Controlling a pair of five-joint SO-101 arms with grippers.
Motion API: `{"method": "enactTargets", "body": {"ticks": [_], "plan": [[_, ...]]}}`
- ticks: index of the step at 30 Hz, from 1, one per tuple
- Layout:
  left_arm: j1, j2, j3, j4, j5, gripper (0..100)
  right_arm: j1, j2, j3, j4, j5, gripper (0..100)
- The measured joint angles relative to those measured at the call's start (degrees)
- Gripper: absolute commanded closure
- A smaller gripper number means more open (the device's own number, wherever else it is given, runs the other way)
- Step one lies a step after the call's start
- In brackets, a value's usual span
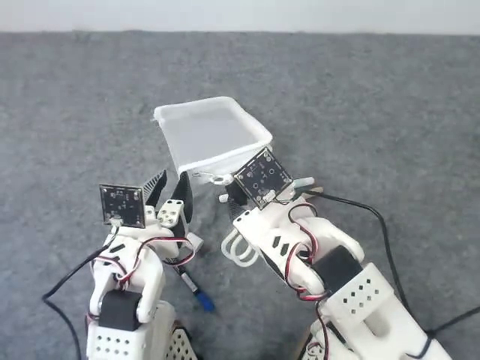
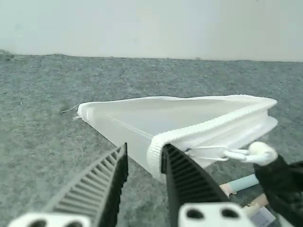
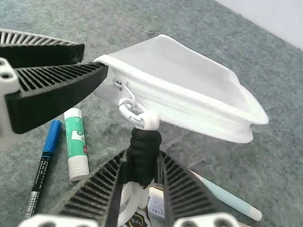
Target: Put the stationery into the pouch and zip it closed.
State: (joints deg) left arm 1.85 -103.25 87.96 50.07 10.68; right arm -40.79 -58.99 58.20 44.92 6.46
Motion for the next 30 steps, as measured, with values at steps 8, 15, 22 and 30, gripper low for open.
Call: {"method": "enactTargets", "body": {"ticks": [8,15,22,30], "plan": [[-5.1,0.0,0.0,0.0,-1.67,99,4.48,0.0,-0.09,0.0,0.09,99.2],[-5.71,0.0,0.0,0.0,-1.85,99,4.84,0.0,-0.09,0.0,0.09,99.2],[-7.3,0.0,0.0,0.0,-1.85,99,9.14,0.0,-0.09,0.0,-1.14,99.2],[-10.9,0.0,0.0,0.09,-1.85,99,12.13,0.0,-0.09,0.0,-2.99,99.2]]}}
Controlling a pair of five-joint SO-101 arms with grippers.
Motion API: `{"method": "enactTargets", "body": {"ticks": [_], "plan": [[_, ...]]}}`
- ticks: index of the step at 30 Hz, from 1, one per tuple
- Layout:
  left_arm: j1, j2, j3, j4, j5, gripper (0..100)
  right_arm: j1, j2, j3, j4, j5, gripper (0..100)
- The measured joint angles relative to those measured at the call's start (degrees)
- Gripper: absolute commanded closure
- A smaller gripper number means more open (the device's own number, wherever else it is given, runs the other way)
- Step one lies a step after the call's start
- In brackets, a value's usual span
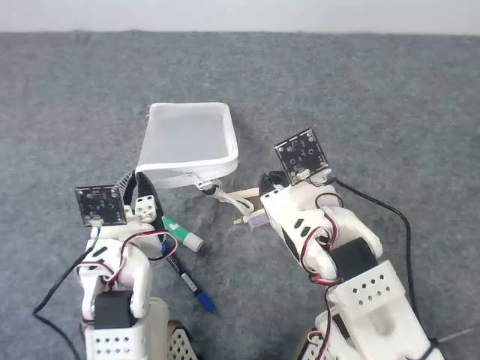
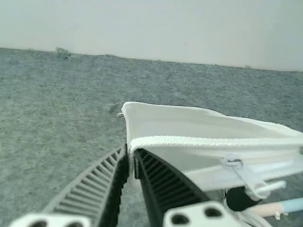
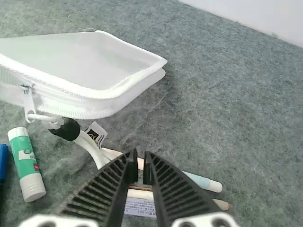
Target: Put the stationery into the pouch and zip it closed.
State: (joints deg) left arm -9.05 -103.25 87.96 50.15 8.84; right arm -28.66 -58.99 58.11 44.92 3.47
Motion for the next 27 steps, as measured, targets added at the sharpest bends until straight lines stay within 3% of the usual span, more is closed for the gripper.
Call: {"method": "enactTargets", "body": {"ticks": [4,9,13,22,27], "plan": [[-0.26,0.0,0.0,1.49,0.0,98,-1.49,0.0,0.0,0.0,-0.09,97.0],[-0.18,0.0,0.0,1.58,0.0,98,-11.25,0.0,0.0,1.14,-0.09,83.7],[-0.18,0.0,0.0,1.58,0.0,98,-17.23,0.0,0.35,1.76,-0.09,81.1],[-0.18,0.0,0.0,1.58,0.0,98,-21.71,0.0,12.22,-16.88,-0.18,81.1],[-0.18,0.0,0.0,1.58,0.0,98,-21.71,0.0,13.1,-21.1,-0.18,81.1]]}}
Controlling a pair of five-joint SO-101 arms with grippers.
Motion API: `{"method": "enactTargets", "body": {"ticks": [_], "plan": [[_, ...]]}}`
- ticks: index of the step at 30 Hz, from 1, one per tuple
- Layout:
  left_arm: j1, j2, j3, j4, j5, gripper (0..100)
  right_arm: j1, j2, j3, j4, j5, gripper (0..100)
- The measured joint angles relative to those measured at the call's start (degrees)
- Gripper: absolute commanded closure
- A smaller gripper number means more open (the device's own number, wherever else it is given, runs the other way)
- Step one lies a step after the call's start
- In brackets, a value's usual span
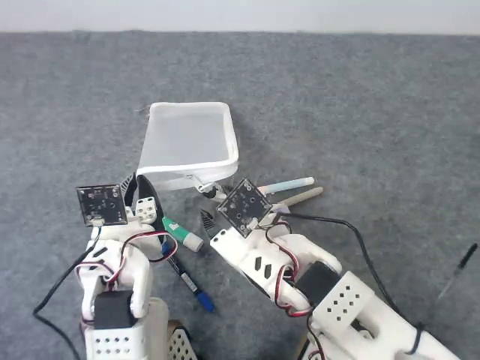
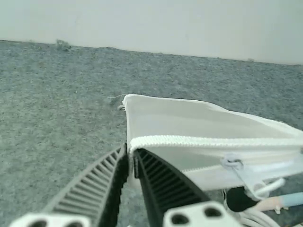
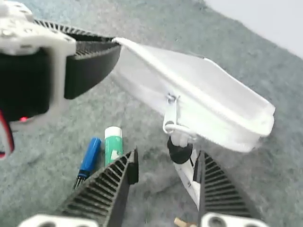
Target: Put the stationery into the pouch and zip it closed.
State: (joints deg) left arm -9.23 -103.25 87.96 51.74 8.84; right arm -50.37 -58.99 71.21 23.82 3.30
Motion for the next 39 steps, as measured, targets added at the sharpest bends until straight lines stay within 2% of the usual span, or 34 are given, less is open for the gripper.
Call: {"method": "enactTargets", "body": {"ticks": [8,17,29,34,39], "plan": [[0.0,0.0,0.0,0.0,0.0,98,0.0,9.85,-0.18,-9.49,0.0,81.1],[0.09,0.0,0.0,0.0,0.0,98,2.29,23.74,-5.01,-11.08,0.0,81.1],[0.09,0.0,0.0,0.0,0.0,98,3.16,29.8,-6.95,-17.76,0.0,81.6],[0.09,0.0,0.0,0.0,0.0,98,5.19,29.8,-6.95,-18.29,0.0,99.8],[0.09,0.0,0.0,0.0,0.0,98,5.8,29.71,-6.95,-17.49,0.0,99.0]]}}
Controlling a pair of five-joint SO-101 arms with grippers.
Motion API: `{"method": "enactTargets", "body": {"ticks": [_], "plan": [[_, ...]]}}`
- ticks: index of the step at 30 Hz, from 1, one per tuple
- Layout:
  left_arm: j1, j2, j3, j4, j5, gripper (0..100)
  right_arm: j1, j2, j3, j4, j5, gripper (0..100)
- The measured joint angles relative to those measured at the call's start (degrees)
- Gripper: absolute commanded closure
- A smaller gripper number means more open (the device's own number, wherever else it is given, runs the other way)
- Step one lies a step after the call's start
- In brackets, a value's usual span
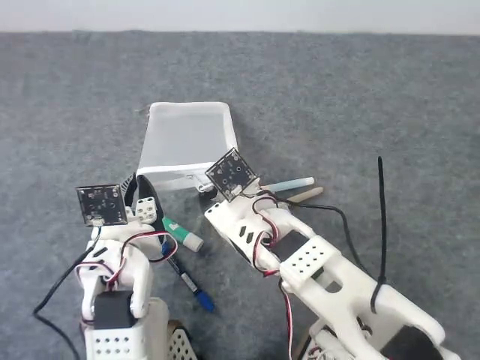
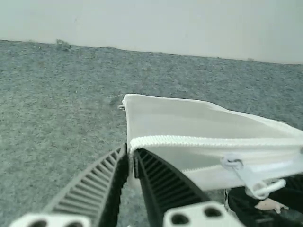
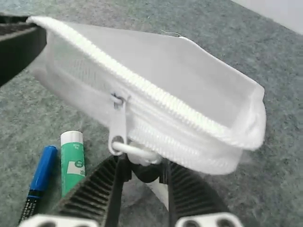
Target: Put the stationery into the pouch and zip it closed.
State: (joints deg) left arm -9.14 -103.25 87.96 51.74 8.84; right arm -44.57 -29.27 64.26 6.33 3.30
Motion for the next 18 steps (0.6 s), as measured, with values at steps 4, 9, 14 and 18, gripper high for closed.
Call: {"method": "enactTargets", "body": {"ticks": [4,9,14,18], "plan": [[0.0,0.0,0.0,0.0,0.0,98,0.18,-2.81,-2.29,7.21,0.0,99.3],[0.0,0.0,0.0,0.0,0.0,98,2.2,-9.67,-3.52,17.32,0.09,99.3],[0.0,0.0,0.0,0.0,0.0,98,4.22,-12.75,-3.52,20.75,0.09,99.3],[0.09,0.0,0.0,0.0,0.0,98,5.71,-13.19,-3.6,23.03,0.09,99.3]]}}
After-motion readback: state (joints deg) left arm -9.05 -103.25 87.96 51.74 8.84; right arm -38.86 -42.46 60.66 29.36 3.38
